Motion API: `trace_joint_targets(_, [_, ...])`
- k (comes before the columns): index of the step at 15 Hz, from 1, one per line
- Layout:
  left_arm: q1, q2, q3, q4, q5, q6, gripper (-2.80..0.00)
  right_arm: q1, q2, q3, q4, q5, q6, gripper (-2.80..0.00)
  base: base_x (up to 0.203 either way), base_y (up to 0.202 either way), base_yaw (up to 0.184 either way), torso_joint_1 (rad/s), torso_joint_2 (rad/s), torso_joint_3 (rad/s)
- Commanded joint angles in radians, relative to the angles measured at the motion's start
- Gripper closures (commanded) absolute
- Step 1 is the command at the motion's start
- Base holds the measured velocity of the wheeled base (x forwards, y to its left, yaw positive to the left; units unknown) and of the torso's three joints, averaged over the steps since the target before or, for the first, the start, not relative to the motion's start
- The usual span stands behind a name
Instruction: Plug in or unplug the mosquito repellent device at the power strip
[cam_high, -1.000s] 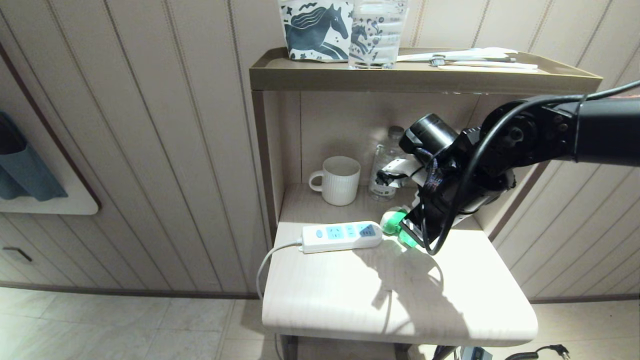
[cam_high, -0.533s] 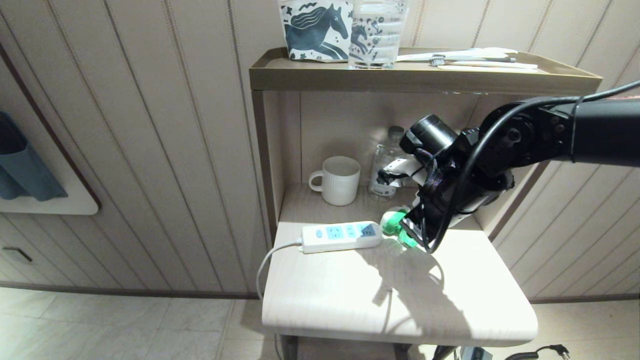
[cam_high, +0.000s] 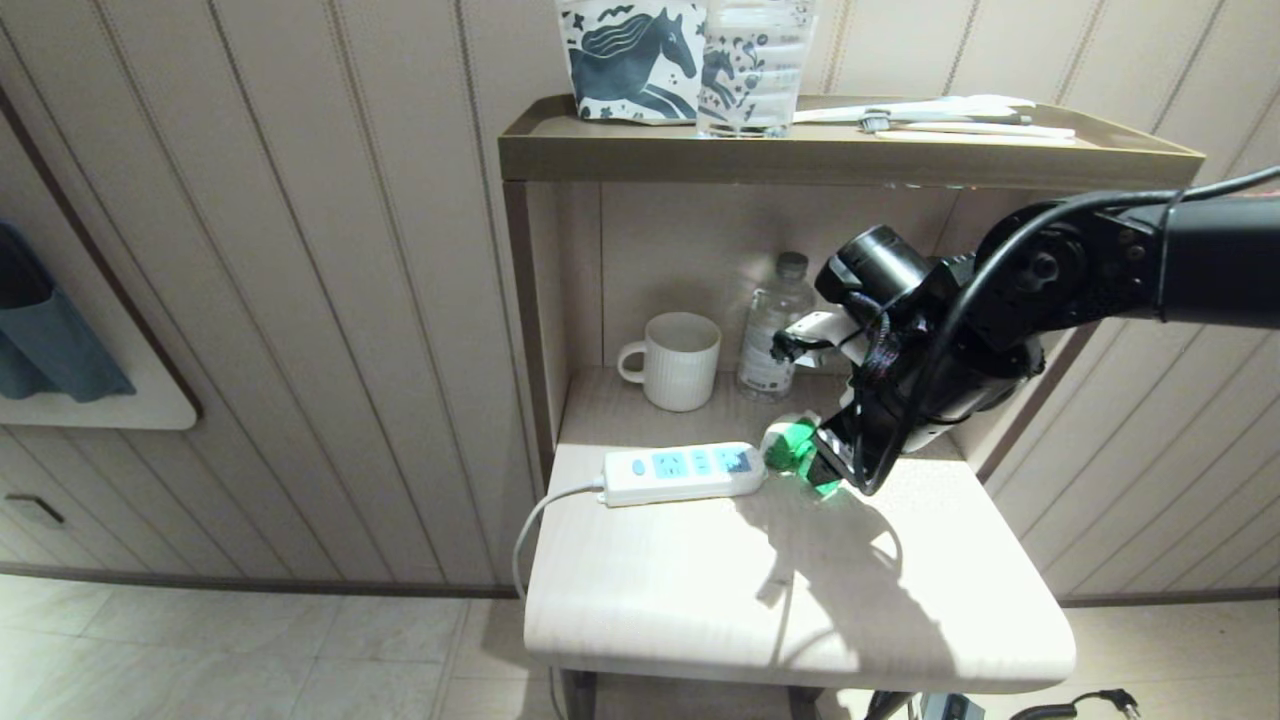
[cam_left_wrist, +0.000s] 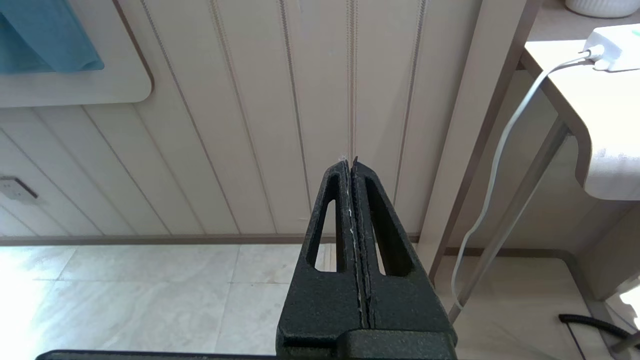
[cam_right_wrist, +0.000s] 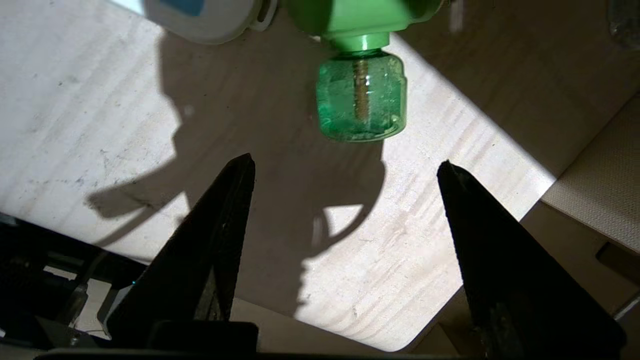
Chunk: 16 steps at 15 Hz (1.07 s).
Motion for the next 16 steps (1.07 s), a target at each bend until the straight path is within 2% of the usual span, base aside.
trace_joint_targets(1, [0.000,0.000,0.000,0.000,0.000,0.001,0.00,-0.028,0.039,-0.021,-0.007,0.003,-0.008,-2.80,0.000,0.000,0.000,0.000,0.00,0.000])
trace_joint_targets(6, [0.000,0.000,0.000,0.000,0.000,0.001,0.00,-0.026,0.107,-0.068,-0.009,0.009,-0.017,-2.80,0.000,0.000,0.000,0.000,0.00,0.000])
trace_joint_targets(10, [0.000,0.000,0.000,0.000,0.000,0.001,0.00,-0.031,0.154,-0.098,-0.009,0.011,-0.058,-2.80,0.000,0.000,0.000,0.000,0.00,0.000])
trace_joint_targets(16, [0.000,0.000,0.000,0.000,0.000,0.001,0.00,-0.066,0.258,-0.228,0.001,0.024,-0.064,-2.80,0.000,0.000,0.000,0.000,0.00,0.000])
